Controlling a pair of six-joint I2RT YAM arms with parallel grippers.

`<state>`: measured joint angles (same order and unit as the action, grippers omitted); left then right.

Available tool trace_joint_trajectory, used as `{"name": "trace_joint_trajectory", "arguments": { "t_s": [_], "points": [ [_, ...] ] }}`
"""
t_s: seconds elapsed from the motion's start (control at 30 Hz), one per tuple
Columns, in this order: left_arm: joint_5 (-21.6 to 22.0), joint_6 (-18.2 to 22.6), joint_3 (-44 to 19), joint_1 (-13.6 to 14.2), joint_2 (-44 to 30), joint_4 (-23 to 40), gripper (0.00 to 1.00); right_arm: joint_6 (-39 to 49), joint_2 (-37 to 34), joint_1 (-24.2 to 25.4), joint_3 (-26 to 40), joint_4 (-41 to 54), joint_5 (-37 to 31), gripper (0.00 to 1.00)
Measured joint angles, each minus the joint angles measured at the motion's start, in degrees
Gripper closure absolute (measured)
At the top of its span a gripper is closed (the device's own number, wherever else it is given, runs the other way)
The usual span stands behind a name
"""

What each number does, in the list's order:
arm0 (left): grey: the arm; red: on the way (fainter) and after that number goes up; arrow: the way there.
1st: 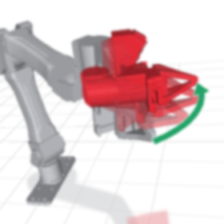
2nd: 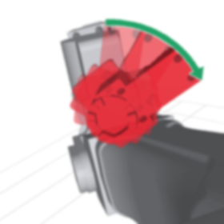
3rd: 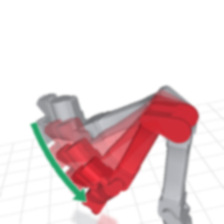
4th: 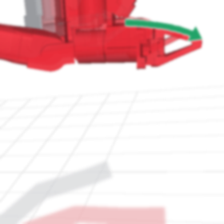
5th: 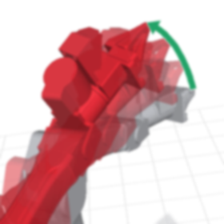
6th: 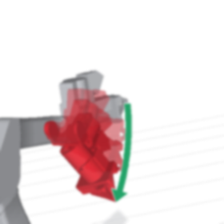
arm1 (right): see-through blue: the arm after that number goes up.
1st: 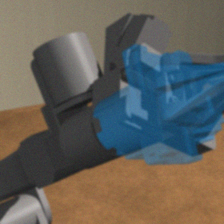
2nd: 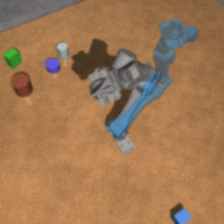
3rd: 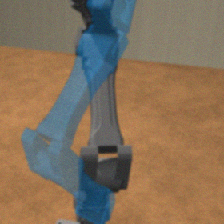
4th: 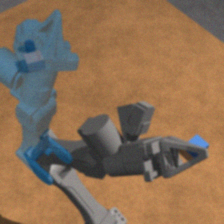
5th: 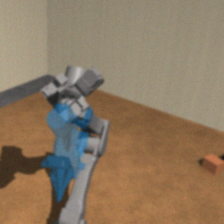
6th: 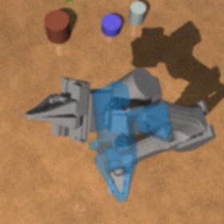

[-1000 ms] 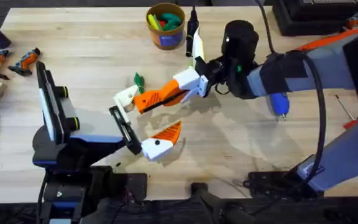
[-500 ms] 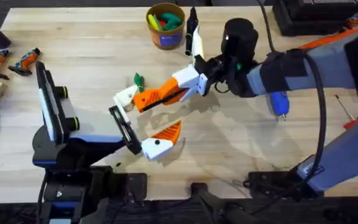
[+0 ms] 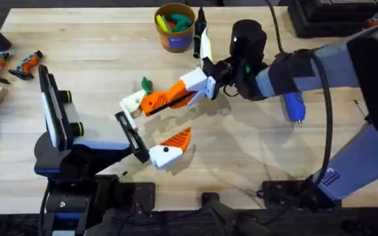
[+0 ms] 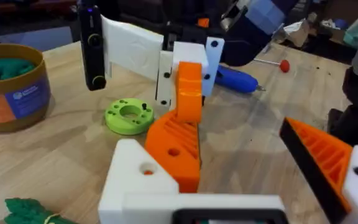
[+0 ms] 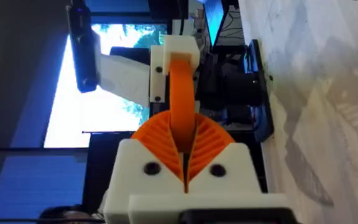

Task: Pick up the gripper from the table and insert it into the empty holder that is missing its gripper. Then pick up a screw, insert it into the mounting hole, and use the screwdriver to tighten it. Finally, clean up the table by picking up the vegetable and placing it into the bucket.

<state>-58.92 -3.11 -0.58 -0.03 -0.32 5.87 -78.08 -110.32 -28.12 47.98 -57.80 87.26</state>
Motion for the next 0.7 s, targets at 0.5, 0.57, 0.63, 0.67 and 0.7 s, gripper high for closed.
{"name": "trace_joint_trajectory", "arguments": {
  "t_s": [0.5, 0.57, 0.63, 0.67, 0.7],
  "points": [
    [0.02, 0.55, 0.0, 0.0, 0.01, -0.05, 0.015, 0.18, -1.95, -2.92, 4.21, 0.52, 0.0, 0.992],
    [0.02, 0.5, 0.0, 0.0, 0.02, -0.04, 0.015, 0.06, -2.79, -3.13, 5.09, 0.46, 0.0, 0.992],
    [0.06, 0.48, 0.0, 0.0, 0.0, -0.02, 0.014, 0.02, -3.72, -3.21, 6.13, 0.41, 0.0, 0.992],
    [0.04, 0.46, 0.0, 0.0, 0.02, -0.02, 0.014, 0.02, -4.14, -3.23, 6.68, 0.39, 0.0, 0.992],
    [0.07, 0.46, 0.0, 0.0, 0.0, -0.02, 0.014, -0.02, -4.4, -3.28, 7.11, 0.41, 0.0, 0.992]
  ]
}}
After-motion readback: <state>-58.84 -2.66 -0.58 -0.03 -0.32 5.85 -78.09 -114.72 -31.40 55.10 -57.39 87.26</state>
